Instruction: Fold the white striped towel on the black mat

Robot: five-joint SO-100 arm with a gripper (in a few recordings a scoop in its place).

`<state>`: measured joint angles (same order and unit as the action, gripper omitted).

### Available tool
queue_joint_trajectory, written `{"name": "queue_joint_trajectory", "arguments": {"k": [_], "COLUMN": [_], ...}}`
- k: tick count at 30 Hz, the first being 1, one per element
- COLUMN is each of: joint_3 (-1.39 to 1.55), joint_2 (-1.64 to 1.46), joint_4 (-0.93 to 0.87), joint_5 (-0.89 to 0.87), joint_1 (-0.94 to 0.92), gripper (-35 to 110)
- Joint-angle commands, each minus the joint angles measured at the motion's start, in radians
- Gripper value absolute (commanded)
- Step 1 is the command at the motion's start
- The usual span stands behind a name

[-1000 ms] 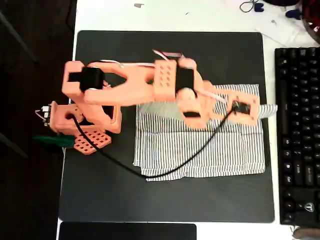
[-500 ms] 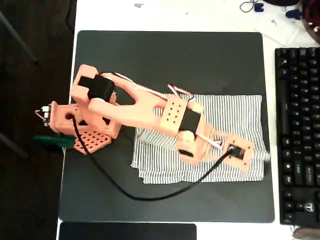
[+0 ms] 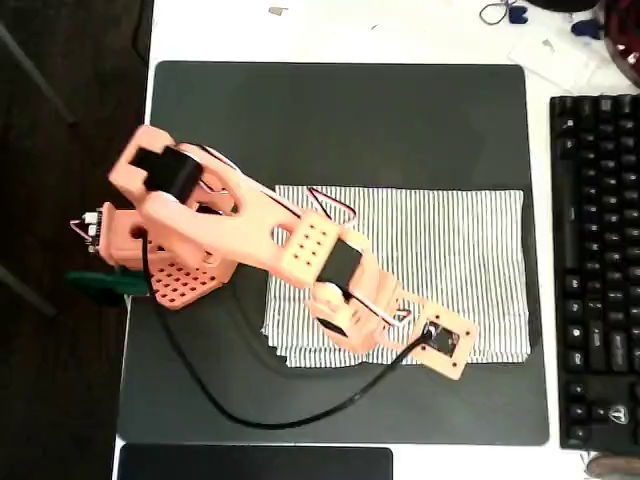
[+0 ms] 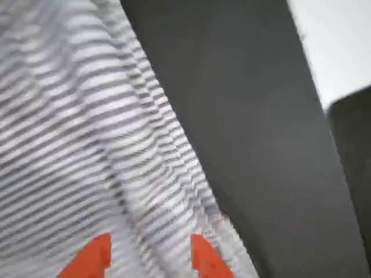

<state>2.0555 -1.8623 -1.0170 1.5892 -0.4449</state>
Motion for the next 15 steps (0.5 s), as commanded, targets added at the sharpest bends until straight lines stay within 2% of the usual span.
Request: {"name": "queue_joint_trajectory", "arguments": {"k": [1,10,12,15], "joint_3": [-0.014,0.193,0.233,0.285], "joint_2": [-0.117,-0.468,-0.528,-0.552], "joint_4": [-0.075,-0.307,-0.362,-0.414], "joint_5": [0.002,0.051,0.051,0.009], "joint_1": [0.011,0.129,0.173,0.225], "gripper": [17,6,1,0]}}
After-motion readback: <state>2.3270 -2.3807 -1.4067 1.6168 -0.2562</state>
